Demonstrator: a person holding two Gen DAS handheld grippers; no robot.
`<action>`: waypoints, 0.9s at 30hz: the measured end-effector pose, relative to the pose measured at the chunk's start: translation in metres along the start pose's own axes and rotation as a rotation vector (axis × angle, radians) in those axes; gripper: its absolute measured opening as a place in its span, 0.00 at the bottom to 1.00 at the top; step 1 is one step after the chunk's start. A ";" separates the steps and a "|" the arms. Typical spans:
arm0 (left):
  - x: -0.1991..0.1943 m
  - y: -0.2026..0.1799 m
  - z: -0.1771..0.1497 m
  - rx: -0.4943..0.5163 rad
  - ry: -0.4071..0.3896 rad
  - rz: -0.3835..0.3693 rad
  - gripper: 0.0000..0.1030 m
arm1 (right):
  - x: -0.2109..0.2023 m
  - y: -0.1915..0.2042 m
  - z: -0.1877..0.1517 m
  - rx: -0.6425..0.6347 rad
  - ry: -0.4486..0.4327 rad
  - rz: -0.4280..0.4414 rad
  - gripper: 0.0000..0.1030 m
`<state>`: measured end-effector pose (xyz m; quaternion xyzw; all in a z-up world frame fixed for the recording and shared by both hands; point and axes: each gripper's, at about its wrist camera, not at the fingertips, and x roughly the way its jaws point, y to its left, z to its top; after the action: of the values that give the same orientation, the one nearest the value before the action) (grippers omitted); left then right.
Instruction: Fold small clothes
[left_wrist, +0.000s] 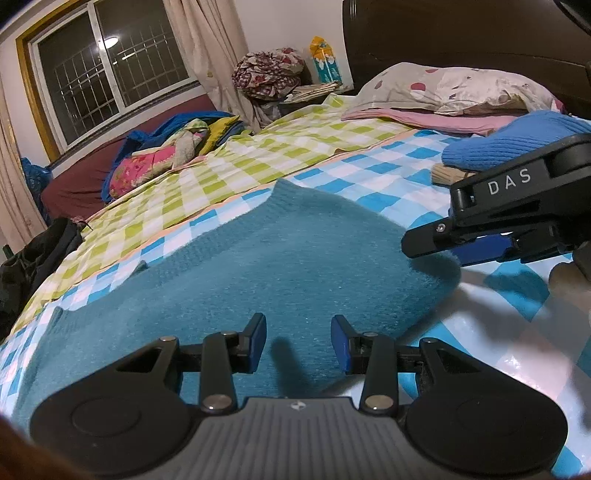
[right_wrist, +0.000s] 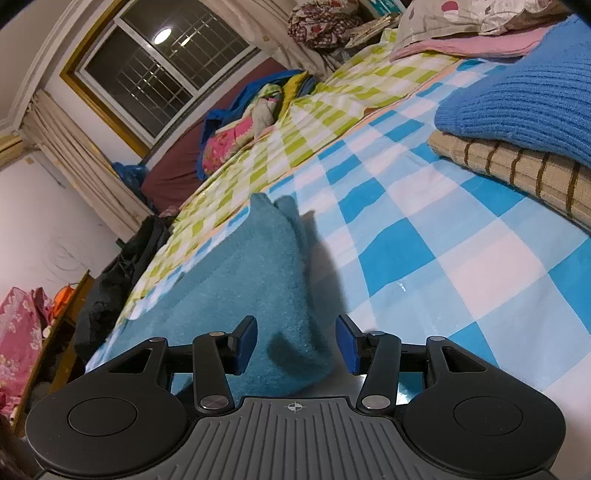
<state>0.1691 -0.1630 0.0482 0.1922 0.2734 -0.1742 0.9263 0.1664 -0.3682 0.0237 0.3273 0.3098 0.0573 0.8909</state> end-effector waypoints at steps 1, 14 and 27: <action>0.000 0.000 0.000 0.000 0.000 0.000 0.43 | 0.000 0.000 0.000 0.003 0.002 0.004 0.46; -0.011 -0.040 -0.019 0.179 -0.057 -0.019 0.55 | -0.005 -0.001 0.001 0.023 0.000 0.023 0.48; 0.014 -0.086 -0.023 0.329 -0.132 0.083 0.59 | -0.006 -0.015 0.008 0.093 -0.001 0.053 0.50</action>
<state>0.1329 -0.2305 0.0003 0.3403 0.1719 -0.1906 0.9046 0.1649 -0.3858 0.0217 0.3762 0.3030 0.0662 0.8731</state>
